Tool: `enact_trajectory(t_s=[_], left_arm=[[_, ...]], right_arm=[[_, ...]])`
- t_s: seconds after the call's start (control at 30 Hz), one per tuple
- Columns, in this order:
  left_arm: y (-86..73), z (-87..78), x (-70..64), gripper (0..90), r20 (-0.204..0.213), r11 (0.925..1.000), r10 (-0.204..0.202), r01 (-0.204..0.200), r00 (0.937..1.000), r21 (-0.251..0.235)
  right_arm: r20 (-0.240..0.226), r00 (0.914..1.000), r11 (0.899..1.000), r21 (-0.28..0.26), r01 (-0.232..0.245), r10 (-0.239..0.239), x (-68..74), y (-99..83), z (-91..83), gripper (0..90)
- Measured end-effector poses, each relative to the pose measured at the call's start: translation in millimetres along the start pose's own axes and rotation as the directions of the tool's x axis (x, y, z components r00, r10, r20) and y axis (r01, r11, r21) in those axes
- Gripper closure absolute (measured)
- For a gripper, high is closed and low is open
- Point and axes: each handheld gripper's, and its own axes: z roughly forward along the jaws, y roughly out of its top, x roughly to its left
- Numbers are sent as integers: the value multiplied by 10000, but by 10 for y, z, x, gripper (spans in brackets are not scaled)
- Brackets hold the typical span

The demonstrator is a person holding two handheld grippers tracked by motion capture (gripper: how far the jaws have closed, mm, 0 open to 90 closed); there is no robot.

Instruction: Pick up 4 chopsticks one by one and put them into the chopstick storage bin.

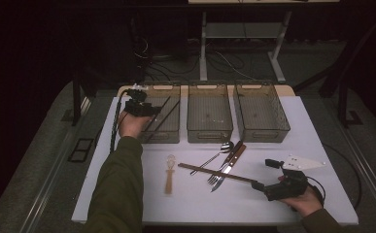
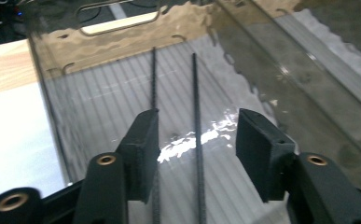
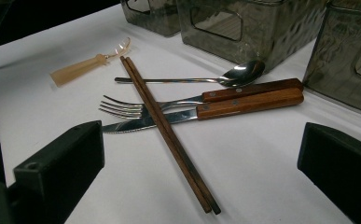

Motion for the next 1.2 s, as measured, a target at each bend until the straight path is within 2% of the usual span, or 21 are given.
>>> enact_trajectory(t_s=[0.23, 0.37, 0.5, 0.6, 0.63, 0.73, 0.93, 1.2], left_arm=[[14, -79, -44, 390, 678, 9998, -2, 16, 9977, -204], [29, -161, -100, 363, 941, 9987, 343, -305, 9950, -415], [20, -260, -162, 341, 1167, 9963, 491, -404, 9920, -757], [-6, -343, -232, 307, 1303, 9929, 959, -857, 9868, -824], [-22, -367, -263, 296, 1329, 9925, 979, -870, 9863, -858], [-67, -427, -340, 252, 1487, 9884, 1328, -1199, 9799, -927], [-201, -518, -516, 173, 1827, 9810, 1776, -1592, 9670, -1110], [-539, -602, -713, 110, 2312, 9683, 2434, -2224, 9420, -1133]], right_arm=[[16, 10000, 10000, -21, -18, 18, 0, 0, -2, 2], [11, 10000, 10000, -24, -19, 19, 0, 0, -2, 2], [29, 10000, 10000, 22, -15, 15, -5, -1, 1, 2], [44, 10000, 10000, 54, -57, 57, -8, -2, 7, 2], [41, 10000, 10000, 65, -47, 47, -12, -2, 8, 2], [66, 9999, 9998, 97, -148, 147, -21, -5, 10, 2], [86, 9994, 9994, 113, -333, 332, -37, -10, 8, 2], [81, 9992, 9991, 181, -382, 381, -49, -17, 6, 2]])
